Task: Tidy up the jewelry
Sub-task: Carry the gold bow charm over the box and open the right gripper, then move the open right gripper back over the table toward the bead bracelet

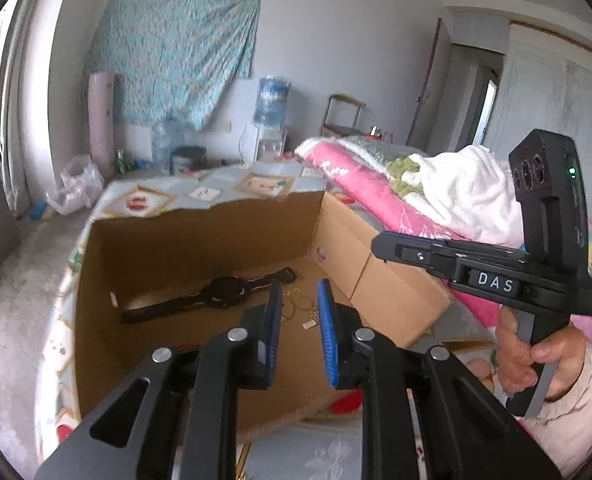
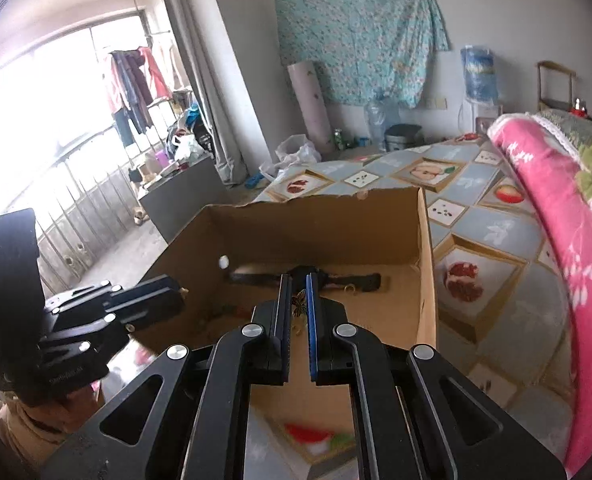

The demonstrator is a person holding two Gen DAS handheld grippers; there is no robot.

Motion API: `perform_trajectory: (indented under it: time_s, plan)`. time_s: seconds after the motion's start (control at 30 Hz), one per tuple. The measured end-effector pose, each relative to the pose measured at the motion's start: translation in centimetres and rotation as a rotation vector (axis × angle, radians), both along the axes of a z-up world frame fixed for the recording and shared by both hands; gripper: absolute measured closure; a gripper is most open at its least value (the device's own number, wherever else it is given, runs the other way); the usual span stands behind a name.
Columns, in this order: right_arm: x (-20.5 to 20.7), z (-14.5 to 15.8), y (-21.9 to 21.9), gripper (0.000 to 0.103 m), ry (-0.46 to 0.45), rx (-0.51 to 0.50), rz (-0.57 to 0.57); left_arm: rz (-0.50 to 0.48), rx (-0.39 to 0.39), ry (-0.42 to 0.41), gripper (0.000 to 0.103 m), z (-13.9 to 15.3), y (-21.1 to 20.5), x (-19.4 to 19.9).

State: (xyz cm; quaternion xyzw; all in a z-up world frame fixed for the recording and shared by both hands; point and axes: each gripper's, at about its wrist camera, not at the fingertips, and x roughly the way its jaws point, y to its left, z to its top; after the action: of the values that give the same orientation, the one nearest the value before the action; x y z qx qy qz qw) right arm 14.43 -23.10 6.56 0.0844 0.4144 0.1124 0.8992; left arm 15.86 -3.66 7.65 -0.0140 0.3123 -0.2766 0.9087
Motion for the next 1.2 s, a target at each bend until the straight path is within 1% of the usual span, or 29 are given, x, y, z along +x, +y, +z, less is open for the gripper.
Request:
perform_trajectory:
  time_s: [0.07,0.1,0.13,0.2,0.27,0.3,0.37,0.47,0.57,0.67,0.77,0.83,0.87,0.93,0.97,1.0,1.07,1.1,1.13,1.2]
  plan:
    - [1.0,-0.4,0.0,0.095,0.020,-0.018,-0.012,0.001,0.004,0.034,0.085,-0.7,-0.6,1.3]
    - [1.4,-0.5,0.1,0.088,0.026,-0.022,-0.014,0.004,0.004,0.046,0.085,-0.9,-0.7,1.8]
    - [1.8,-0.6,0.1,0.077,0.023,-0.033,-0.015,0.004,0.002,0.077,0.083,-1.4,-1.0,2.5]
    - [1.6,-0.5,0.2,0.068,0.001,-0.048,-0.016,0.016,-0.015,0.120,0.073,-2.0,-0.8,3.2]
    - [1.5,-0.6,0.0,0.066,-0.010,-0.048,-0.011,0.021,-0.050,0.140,0.070,-2.5,-0.3,3.5]
    - [1.5,-0.8,-0.2,0.062,-0.013,-0.047,-0.013,0.023,-0.061,0.142,0.067,-2.7,0.0,3.4]
    - [1.2,-1.1,-0.8,0.061,-0.011,-0.037,-0.024,0.030,-0.069,0.144,0.063,-2.8,0.3,3.5]
    - [0.7,-1.2,-1.9,0.061,-0.005,-0.010,-0.054,0.039,-0.092,0.143,0.062,-2.6,1.0,3.4]
    - [-0.5,-0.5,-3.0,0.060,-0.016,0.029,-0.088,0.053,-0.116,0.125,0.062,-1.8,1.8,2.9]
    - [-2.1,0.7,-3.5,0.059,-0.037,0.048,-0.102,0.060,-0.134,0.094,0.060,-0.7,2.8,1.8]
    - [-4.3,2.4,-3.2,0.055,-0.075,0.046,-0.089,0.071,-0.145,0.038,0.055,0.8,4.3,-0.3]
    - [-6.0,3.4,-2.9,0.047,-0.105,0.041,-0.070,0.084,-0.143,0.008,0.051,1.4,5.4,-2.0]
    - [-6.7,3.8,-2.7,0.045,-0.117,0.038,-0.056,0.091,-0.143,-0.002,0.050,1.6,5.9,-2.7]
    - [-8.8,4.5,-2.0,0.037,-0.143,0.028,-0.025,0.124,-0.136,-0.028,0.049,1.7,7.4,-4.8]
    - [-9.6,4.6,-1.7,0.036,-0.146,0.025,-0.009,0.137,-0.135,-0.035,0.048,1.6,8.1,-6.0]
    - [-10.7,4.6,-1.2,0.034,-0.142,0.021,0.009,0.144,-0.136,-0.034,0.047,1.3,8.5,-6.9]
    - [-12.0,4.0,-0.6,0.028,-0.124,0.019,0.032,0.148,-0.126,-0.002,0.044,0.0,9.4,-8.7]
    - [-12.5,3.5,-0.3,0.025,-0.109,0.019,0.044,0.151,-0.112,0.022,0.042,-0.9,9.5,-9.3]
    - [-13.0,2.4,0.2,0.024,-0.074,0.024,0.049,0.159,-0.088,0.062,0.042,-2.0,9.6,-9.8]
    - [-13.0,0.7,0.7,0.024,-0.007,0.026,0.041,0.184,-0.041,0.131,0.042,-4.2,9.4,-10.0]
